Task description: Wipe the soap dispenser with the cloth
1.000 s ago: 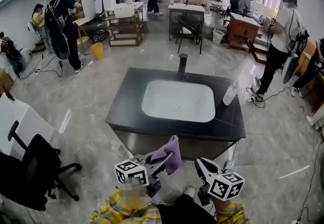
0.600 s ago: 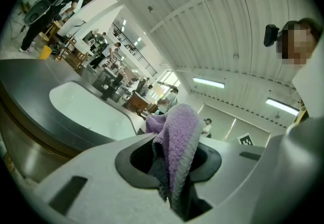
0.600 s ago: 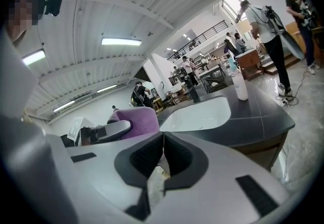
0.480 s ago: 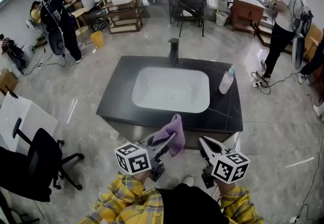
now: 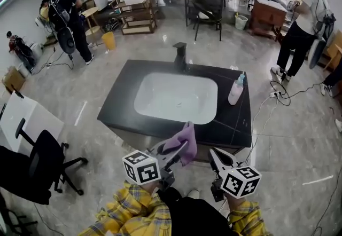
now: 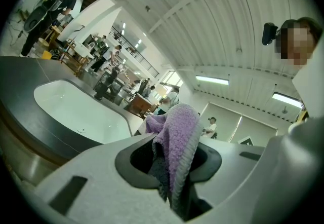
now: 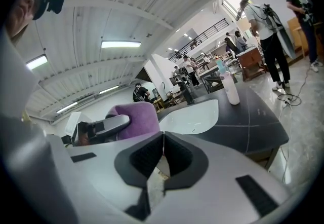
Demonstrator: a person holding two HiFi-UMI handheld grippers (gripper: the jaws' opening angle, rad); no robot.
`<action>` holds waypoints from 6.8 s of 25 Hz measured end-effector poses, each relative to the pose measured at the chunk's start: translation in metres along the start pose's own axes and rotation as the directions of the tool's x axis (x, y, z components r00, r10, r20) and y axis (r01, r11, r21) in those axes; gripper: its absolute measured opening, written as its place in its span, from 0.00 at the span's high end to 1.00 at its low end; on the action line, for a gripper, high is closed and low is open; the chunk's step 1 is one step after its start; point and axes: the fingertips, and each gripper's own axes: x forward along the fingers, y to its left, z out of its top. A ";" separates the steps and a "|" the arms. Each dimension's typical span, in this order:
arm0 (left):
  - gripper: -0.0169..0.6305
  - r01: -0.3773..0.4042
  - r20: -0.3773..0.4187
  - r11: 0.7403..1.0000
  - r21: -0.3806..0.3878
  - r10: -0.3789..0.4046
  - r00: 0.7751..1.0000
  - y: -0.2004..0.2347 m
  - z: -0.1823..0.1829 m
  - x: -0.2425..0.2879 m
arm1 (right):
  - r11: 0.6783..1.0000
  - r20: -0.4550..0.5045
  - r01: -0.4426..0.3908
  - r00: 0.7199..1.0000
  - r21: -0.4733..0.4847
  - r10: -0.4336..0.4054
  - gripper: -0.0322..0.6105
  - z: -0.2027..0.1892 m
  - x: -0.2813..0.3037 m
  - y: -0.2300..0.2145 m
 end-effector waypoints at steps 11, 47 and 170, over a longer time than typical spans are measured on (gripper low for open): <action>0.84 0.017 -0.056 1.000 0.006 -0.016 0.998 0.007 -0.002 0.031 | 1.000 0.003 0.014 1.000 0.014 -0.014 0.94 0.013 0.009 -0.023; 0.84 0.223 -0.193 0.973 -0.061 -0.231 0.954 0.133 0.075 0.144 | 0.974 0.060 0.152 0.988 -0.167 -0.144 0.94 0.132 0.161 -0.053; 0.84 0.133 -0.254 0.991 0.020 -0.124 0.959 0.128 0.050 0.285 | 0.684 -0.335 -0.482 0.875 -0.547 0.349 0.76 0.212 0.162 -0.217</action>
